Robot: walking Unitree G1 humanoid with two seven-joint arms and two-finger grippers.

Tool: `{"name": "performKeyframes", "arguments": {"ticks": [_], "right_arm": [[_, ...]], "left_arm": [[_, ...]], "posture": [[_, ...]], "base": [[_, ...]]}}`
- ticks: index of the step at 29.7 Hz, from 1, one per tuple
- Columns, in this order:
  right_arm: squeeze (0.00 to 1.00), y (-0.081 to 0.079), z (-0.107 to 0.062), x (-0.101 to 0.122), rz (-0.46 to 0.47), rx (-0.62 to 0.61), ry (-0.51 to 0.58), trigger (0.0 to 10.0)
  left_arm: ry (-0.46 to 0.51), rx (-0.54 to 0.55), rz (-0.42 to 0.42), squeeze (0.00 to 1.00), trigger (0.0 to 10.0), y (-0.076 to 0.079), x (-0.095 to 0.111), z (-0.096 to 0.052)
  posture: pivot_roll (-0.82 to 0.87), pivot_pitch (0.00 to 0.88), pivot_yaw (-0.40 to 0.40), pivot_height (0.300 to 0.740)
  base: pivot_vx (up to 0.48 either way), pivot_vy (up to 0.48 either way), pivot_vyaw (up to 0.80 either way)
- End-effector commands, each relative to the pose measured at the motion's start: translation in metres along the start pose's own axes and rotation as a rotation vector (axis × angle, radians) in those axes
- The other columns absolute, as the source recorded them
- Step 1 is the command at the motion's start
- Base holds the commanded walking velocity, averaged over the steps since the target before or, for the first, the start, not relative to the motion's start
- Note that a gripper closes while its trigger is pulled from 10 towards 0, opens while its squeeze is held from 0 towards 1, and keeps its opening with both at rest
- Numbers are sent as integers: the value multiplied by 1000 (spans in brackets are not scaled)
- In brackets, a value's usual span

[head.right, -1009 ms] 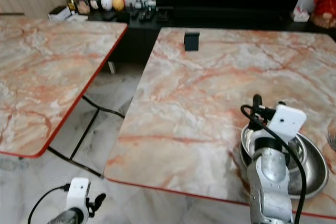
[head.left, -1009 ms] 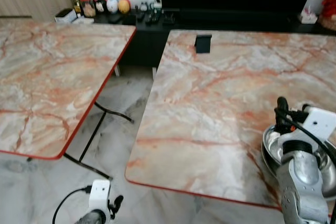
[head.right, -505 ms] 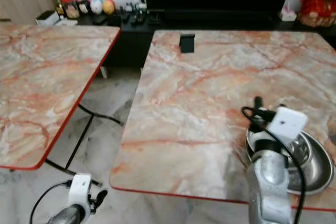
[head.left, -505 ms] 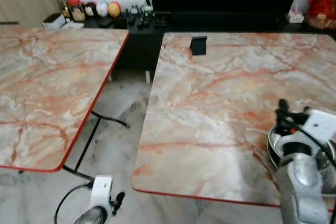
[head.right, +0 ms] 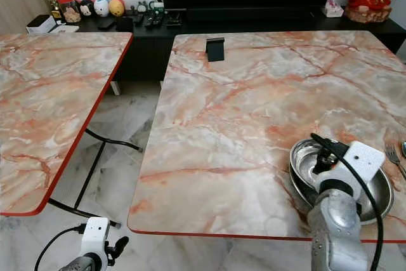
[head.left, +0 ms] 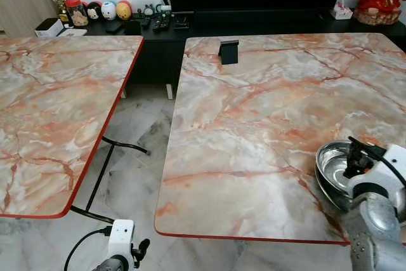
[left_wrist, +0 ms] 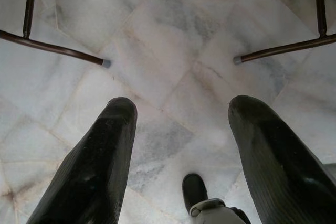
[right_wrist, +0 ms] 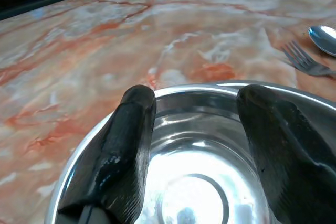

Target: Setting the table

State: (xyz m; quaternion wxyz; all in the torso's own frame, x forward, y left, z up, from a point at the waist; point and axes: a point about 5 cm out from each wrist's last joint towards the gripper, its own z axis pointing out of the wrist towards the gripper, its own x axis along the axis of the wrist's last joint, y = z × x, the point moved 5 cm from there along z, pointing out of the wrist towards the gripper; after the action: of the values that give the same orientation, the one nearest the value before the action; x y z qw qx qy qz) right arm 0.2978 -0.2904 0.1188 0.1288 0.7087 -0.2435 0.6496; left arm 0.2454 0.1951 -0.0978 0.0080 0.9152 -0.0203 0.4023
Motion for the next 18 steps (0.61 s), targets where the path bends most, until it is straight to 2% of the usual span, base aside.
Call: {"name": "performKeyframes", "arguments": {"ticks": [1, 10, 13, 18], "right_arm": [[0, -3, 1, 15, 42, 6, 23, 10000], [0, -9, 4, 15, 140, 0, -55, 10000], [0, -14, 4, 7, 213, 9, -120, 10000], [0, -16, 2, 3, 231, 8, -149, 10000]], "left_arm": [[-7, 2, 7, 0, 10000, -2, -1, -1], [-5, -3, 18, 0, 10000, 0, -1, 0], [-6, -2, 18, 0, 10000, 0, -1, 0], [-5, -2, 18, 0, 10000, 0, -1, 0]], "posture": [[-87, 0, 52, 740], [-84, 0, 51, 740], [-84, 0, 51, 740], [-81, 0, 51, 740]], "base": [[0, 0, 0], [0, 0, 0], [0, 0, 0], [0, 0, 0]]}}
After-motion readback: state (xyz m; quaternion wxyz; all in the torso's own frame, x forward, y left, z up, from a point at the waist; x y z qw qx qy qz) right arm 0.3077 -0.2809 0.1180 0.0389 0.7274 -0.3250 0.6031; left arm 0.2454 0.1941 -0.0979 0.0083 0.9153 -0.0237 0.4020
